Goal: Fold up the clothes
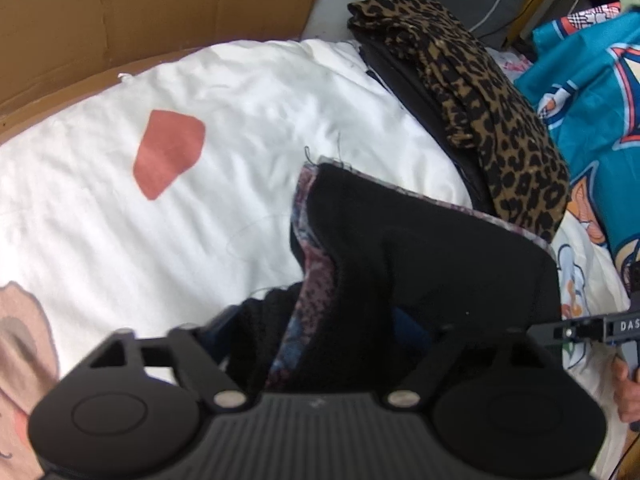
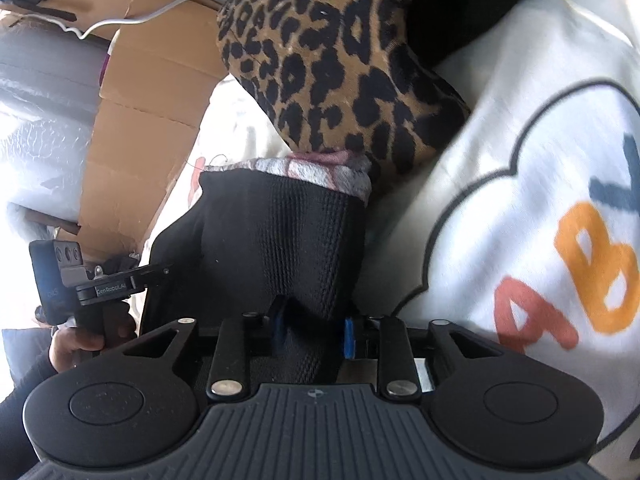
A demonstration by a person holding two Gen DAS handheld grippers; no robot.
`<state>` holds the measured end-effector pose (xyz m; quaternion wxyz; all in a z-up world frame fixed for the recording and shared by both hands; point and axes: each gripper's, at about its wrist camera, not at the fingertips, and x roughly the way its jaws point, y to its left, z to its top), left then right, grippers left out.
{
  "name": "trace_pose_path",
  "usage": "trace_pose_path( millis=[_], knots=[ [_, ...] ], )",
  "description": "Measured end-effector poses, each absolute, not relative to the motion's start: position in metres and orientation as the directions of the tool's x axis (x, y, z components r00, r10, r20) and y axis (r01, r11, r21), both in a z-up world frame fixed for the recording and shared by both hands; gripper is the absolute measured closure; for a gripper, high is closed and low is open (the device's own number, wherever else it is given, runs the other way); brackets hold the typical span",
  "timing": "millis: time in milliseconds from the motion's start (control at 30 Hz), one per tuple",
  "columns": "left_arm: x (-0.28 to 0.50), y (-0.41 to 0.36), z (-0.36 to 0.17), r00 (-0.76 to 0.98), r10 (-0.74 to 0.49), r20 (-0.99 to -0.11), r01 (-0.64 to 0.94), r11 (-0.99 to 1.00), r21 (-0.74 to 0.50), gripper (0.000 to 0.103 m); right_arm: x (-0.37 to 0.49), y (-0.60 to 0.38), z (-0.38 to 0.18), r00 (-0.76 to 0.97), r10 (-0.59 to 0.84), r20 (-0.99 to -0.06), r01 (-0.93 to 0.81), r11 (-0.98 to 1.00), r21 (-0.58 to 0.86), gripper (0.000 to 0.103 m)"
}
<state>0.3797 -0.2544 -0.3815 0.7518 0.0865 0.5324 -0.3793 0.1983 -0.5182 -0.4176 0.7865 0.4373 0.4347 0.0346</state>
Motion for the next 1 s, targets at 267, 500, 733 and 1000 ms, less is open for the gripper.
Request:
trace_pose_path(
  millis=[267,500,733,1000],
  knots=[
    [0.375,-0.251,-0.369,0.146,-0.471,-0.87,0.69,0.679,-0.251,0.043,0.199,-0.518,-0.407,0.638,0.433,-0.637,0.297,0.625,0.722,0.091],
    [0.379,-0.253,-0.38,0.11,-0.446,-0.888,0.664,0.698,-0.268,0.022,0.191,-0.523,-0.415,0.615,0.44,-0.654,0.332,0.608,0.721,0.07],
    [0.382,-0.255,-0.38,0.093,-0.458,-0.884,0.679,0.679,-0.28,0.033,0.195,-0.522,-0.421,0.613,0.451,-0.649,0.327,0.603,0.728,0.08],
    [0.375,-0.256,-0.367,0.117,-0.445,-0.888,0.679,0.688,-0.255,0.063,0.201,-0.512,-0.399,0.636,0.439,-0.635,0.278,0.638,0.719,0.095]
  ],
)
